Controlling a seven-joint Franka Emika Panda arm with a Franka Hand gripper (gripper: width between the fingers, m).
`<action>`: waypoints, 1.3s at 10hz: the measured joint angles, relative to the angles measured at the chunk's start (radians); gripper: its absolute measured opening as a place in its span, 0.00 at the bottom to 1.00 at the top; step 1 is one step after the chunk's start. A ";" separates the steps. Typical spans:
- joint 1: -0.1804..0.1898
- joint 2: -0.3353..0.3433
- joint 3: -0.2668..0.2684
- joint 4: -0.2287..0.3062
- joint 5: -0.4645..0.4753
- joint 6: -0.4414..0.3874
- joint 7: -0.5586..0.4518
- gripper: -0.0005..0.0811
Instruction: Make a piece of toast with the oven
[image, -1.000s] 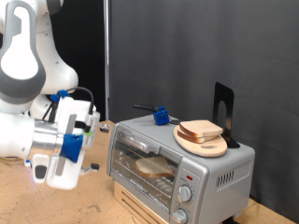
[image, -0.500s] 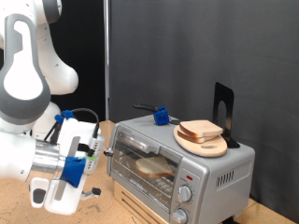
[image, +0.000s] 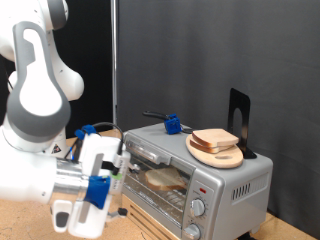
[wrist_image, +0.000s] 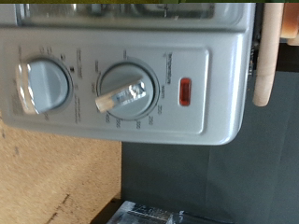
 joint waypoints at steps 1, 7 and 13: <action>0.012 0.039 0.005 0.039 -0.007 0.001 -0.020 0.84; 0.057 0.210 0.004 0.222 -0.072 -0.003 0.024 0.84; 0.060 0.253 0.011 0.214 0.032 0.064 -0.004 0.84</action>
